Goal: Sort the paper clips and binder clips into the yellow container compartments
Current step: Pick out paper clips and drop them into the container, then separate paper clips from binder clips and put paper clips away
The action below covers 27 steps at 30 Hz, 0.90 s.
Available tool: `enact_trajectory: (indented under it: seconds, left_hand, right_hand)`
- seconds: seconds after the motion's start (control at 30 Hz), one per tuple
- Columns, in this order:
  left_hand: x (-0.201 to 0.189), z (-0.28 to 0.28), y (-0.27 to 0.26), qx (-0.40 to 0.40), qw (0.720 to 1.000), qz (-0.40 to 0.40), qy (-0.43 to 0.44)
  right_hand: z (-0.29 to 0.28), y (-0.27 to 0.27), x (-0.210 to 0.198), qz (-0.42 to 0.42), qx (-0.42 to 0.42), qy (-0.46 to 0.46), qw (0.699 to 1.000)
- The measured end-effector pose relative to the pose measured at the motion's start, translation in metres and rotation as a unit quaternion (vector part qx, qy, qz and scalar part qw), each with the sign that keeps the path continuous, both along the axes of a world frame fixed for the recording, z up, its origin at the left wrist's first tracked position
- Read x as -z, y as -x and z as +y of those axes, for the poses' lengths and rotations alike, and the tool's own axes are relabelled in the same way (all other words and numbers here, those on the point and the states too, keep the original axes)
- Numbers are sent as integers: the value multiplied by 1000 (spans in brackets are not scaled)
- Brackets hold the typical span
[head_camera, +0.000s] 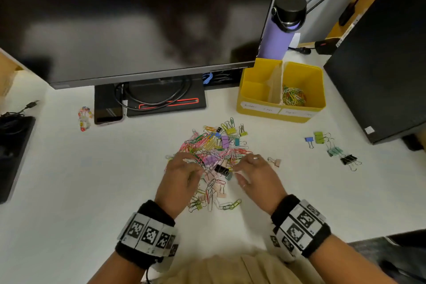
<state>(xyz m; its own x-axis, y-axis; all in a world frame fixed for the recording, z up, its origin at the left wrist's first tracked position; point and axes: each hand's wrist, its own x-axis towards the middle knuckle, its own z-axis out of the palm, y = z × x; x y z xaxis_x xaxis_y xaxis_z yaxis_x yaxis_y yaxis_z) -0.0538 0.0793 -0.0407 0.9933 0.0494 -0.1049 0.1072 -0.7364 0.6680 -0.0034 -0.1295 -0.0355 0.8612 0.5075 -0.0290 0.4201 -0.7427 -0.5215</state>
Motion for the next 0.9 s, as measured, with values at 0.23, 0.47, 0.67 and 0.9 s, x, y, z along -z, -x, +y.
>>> enact_trajectory:
  seconds: [0.23,0.47,0.67,0.9]
  left_hand:
    - [-3,35,5,-94,995,-29,-28]
    - [8,37,12,-73,991,1,-110]
    - [-3,-6,4,-2,996,6,-94]
    - [6,-19,-18,-12,983,103,-150]
  right_hand:
    - [48,-8,-1,12,-45,71,996]
    - [2,-19,-6,48,155,-133,978]
    - [-63,-44,10,48,210,-38,976]
    - [-34,-27,-2,-30,10,11,999]
